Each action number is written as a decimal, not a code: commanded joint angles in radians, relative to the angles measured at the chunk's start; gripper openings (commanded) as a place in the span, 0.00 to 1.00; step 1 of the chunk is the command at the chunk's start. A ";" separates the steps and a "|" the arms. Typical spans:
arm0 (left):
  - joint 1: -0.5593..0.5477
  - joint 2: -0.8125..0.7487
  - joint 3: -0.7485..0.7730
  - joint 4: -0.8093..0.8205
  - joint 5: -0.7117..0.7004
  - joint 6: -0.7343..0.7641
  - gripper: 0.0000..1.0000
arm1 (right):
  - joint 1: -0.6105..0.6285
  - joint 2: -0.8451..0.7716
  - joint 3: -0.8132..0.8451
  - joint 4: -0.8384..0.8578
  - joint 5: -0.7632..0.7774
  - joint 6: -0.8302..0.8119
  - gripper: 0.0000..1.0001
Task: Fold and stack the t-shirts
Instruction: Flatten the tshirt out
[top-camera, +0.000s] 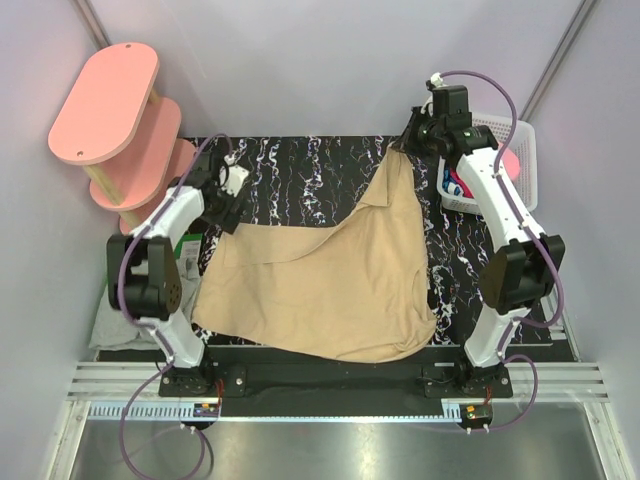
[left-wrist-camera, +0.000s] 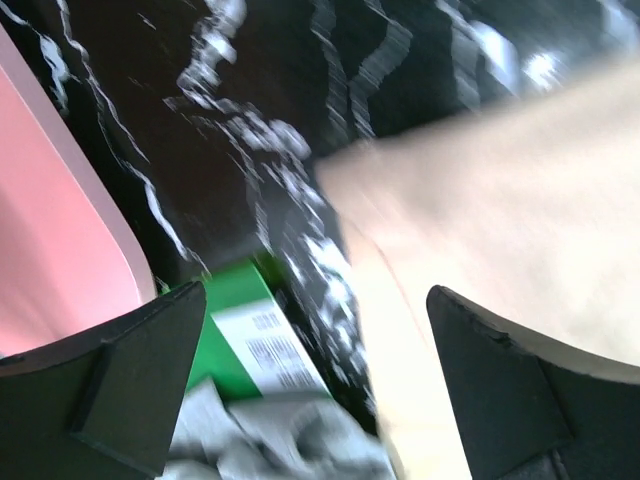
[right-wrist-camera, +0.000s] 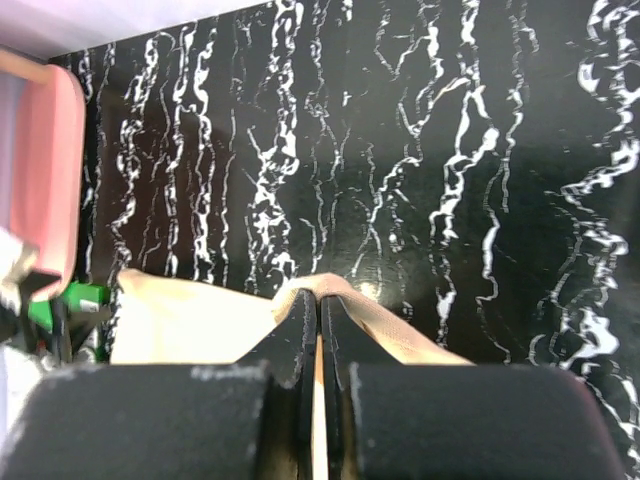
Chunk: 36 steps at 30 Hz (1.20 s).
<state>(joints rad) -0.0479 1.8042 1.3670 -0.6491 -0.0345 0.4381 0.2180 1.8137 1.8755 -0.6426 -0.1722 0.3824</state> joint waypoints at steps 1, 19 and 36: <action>-0.079 -0.236 -0.155 -0.024 0.070 0.051 0.97 | 0.007 0.022 -0.001 0.070 -0.065 0.029 0.00; -0.079 -0.111 -0.284 -0.070 0.127 -0.018 0.61 | 0.007 -0.068 -0.130 0.107 -0.084 0.047 0.00; -0.072 -0.063 -0.267 -0.069 0.105 -0.007 0.37 | 0.007 -0.079 -0.157 0.123 -0.104 0.046 0.00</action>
<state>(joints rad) -0.1253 1.7367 1.0775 -0.7311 0.0643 0.4217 0.2207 1.7851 1.7210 -0.5686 -0.2558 0.4240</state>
